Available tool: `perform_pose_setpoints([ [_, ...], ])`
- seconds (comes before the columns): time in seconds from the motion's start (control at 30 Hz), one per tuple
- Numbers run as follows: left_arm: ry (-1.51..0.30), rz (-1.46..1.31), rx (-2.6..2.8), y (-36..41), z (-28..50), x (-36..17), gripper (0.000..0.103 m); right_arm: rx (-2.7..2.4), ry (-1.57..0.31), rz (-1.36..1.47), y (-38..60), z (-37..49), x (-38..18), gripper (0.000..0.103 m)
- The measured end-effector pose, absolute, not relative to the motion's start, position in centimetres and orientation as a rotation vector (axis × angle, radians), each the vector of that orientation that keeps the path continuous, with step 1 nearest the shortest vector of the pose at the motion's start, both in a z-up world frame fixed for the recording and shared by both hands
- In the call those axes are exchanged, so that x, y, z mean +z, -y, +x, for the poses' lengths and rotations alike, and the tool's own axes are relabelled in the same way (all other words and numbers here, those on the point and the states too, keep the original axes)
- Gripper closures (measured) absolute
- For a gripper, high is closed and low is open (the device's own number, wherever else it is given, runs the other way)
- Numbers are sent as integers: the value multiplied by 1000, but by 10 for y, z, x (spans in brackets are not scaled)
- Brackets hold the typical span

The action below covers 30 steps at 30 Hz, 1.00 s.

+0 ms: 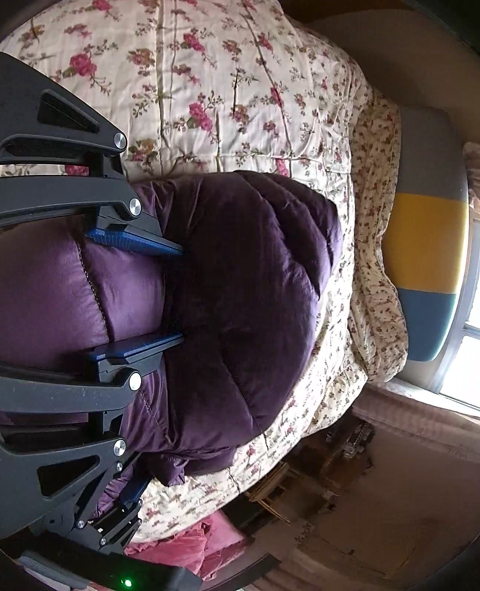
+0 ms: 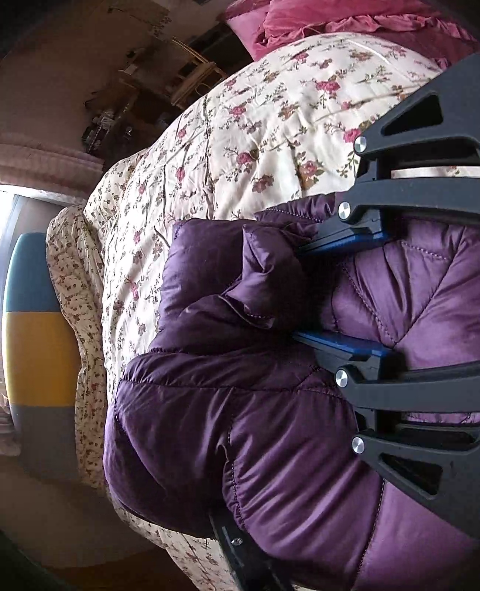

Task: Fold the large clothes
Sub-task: 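Grasp the folded jacket bundle with both grippers, then close both grippers on the purple jacket bundle's edge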

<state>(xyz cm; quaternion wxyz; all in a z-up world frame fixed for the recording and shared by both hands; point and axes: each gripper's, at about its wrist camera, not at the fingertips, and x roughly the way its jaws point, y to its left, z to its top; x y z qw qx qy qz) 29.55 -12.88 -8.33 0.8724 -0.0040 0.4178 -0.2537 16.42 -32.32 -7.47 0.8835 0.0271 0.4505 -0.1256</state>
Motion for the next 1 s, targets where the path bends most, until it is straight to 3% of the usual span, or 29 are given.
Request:
perform_pose_setpoints([
  [0.3, -871, 12, -512, 130, 294, -86, 61, -264, -913, 69, 323, 156, -70, 65],
  [0.43, -863, -11, -490, 118, 288, -75, 38, -262, -902, 63, 323, 152, -63, 64],
  [0.47, -859, -14, -488, 116, 288, -74, 37, -261, -900, 66, 323, 151, -62, 64],
  [0.67, -832, -6, -481, 101, 275, -66, 37, -265, -886, 61, 322, 145, -51, 56],
  [0.8, -814, 4, -479, 94, 267, -60, 37, -289, -876, 68, 326, 139, -45, 37],
  [1.0, -793, 18, -480, 89, 257, -55, 37, -284, -880, 111, 330, 130, -43, 33],
])
